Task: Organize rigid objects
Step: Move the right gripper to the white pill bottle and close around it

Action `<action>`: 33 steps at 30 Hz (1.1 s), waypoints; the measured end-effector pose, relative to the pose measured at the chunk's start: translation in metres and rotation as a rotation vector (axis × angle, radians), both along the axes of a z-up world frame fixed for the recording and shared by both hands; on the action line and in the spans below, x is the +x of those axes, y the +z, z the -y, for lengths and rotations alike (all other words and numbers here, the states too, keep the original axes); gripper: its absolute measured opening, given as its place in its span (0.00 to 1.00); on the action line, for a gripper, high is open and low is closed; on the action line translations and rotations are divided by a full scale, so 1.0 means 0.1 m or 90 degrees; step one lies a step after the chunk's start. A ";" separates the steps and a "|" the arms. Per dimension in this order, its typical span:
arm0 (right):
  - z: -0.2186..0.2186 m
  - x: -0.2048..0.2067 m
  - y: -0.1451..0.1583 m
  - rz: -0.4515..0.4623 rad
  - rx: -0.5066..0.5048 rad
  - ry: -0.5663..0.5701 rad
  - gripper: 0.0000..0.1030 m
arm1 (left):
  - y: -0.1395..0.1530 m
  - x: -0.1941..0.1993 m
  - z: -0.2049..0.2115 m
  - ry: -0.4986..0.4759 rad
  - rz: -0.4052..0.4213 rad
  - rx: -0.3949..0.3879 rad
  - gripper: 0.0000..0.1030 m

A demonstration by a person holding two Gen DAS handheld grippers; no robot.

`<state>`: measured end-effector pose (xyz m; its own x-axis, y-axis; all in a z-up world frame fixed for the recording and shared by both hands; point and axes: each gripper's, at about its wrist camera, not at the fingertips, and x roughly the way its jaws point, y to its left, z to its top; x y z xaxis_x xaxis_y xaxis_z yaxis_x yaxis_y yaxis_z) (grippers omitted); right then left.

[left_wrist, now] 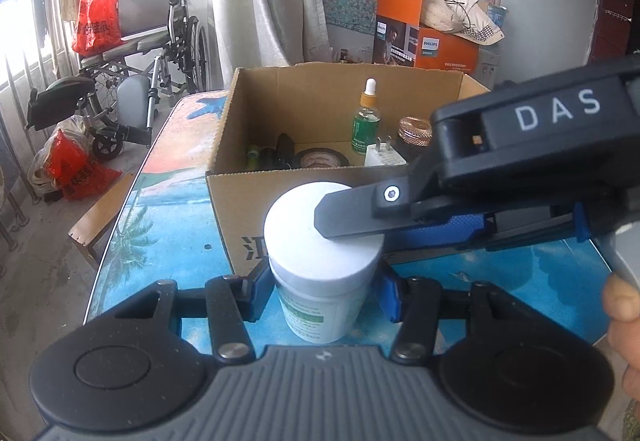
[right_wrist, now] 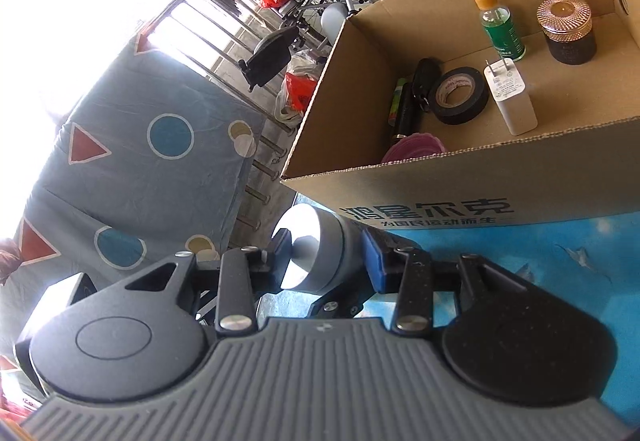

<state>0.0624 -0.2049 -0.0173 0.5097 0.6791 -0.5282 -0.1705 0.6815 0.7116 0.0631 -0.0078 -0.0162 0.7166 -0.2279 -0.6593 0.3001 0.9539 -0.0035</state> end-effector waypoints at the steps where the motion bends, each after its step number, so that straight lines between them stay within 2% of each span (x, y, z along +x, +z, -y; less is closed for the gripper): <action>1: 0.06 -0.04 0.01 0.001 0.000 -0.005 0.38 | 0.00 -0.02 0.06 -0.009 0.002 0.004 0.52; 9: 0.62 -0.35 0.04 0.004 -0.010 -0.072 0.40 | 0.00 -0.10 0.52 -0.085 0.009 -0.010 0.52; 15: 0.94 -0.48 0.01 0.007 -0.016 -0.113 0.41 | -0.08 -0.14 0.82 -0.131 0.022 0.003 0.52; 25: 1.04 -0.49 -0.13 -0.009 -0.023 -0.125 0.41 | -0.22 -0.13 0.95 -0.155 0.005 0.027 0.52; 33: 1.01 -0.49 -0.12 -0.012 -0.034 -0.125 0.41 | -0.24 -0.14 0.95 -0.155 -0.003 0.029 0.52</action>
<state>0.0132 -0.3063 -0.0293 0.6194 0.5381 -0.5717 -0.0169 0.7372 0.6755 0.0489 -0.1027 -0.0401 0.6415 -0.3635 -0.6756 0.5211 0.8528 0.0360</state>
